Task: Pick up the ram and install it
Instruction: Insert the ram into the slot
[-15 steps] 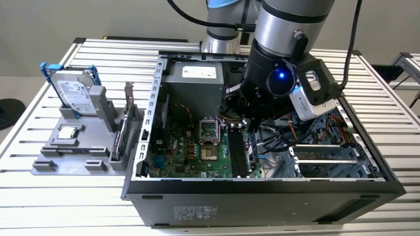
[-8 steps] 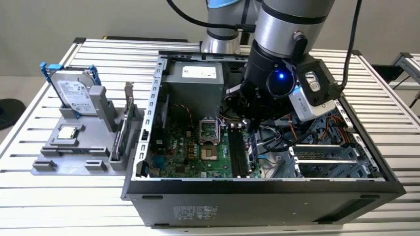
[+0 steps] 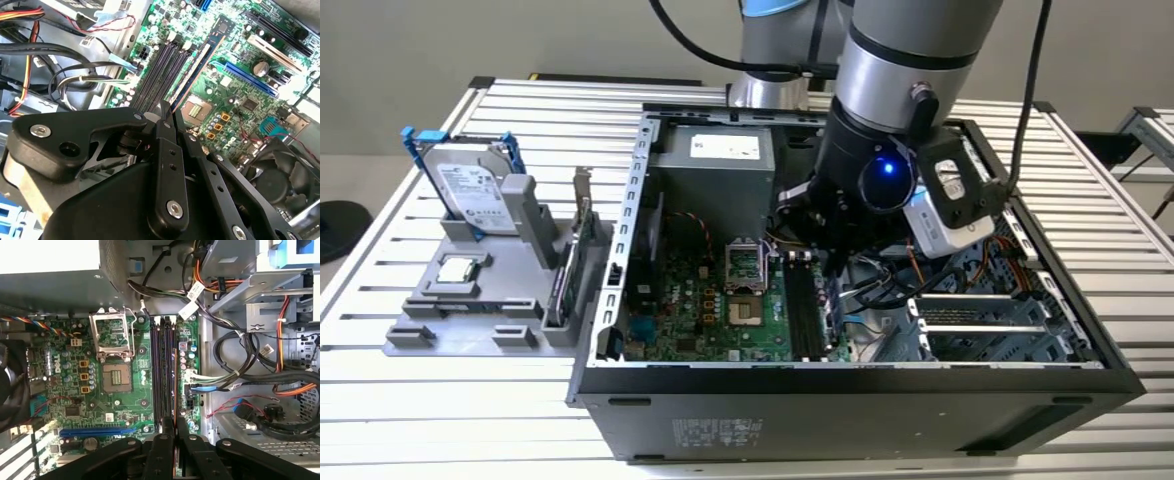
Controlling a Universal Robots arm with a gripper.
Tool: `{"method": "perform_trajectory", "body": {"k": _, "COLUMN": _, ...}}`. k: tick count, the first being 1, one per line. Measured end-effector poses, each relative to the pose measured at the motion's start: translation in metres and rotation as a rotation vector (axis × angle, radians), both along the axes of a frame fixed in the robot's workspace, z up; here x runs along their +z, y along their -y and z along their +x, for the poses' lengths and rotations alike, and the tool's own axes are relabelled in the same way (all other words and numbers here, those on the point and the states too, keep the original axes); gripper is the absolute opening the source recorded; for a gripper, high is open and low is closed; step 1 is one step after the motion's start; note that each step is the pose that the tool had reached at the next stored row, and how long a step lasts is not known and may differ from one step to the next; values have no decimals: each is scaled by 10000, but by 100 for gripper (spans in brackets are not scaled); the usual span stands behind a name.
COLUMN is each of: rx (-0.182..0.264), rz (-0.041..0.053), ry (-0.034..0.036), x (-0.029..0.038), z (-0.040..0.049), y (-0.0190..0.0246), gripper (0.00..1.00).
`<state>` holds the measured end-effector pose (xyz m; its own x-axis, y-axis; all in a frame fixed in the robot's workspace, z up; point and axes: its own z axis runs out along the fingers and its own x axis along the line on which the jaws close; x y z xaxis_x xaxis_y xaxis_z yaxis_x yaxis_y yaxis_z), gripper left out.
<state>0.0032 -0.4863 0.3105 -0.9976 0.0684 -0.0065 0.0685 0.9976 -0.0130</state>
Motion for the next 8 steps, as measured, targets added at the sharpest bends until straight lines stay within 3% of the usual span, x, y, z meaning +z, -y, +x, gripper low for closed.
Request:
{"method": "perform_trajectory", "body": {"k": 5, "rx": -1, "rz": -2, "ry": 0, "x": -52, "z": 13, "y": -4, "gripper": 0}}
{"method": "perform_trajectory", "body": {"k": 8, "rx": -1, "rz": -69, "ry": -1, "x": -87, "z": 24, "y": -25, "gripper": 0}}
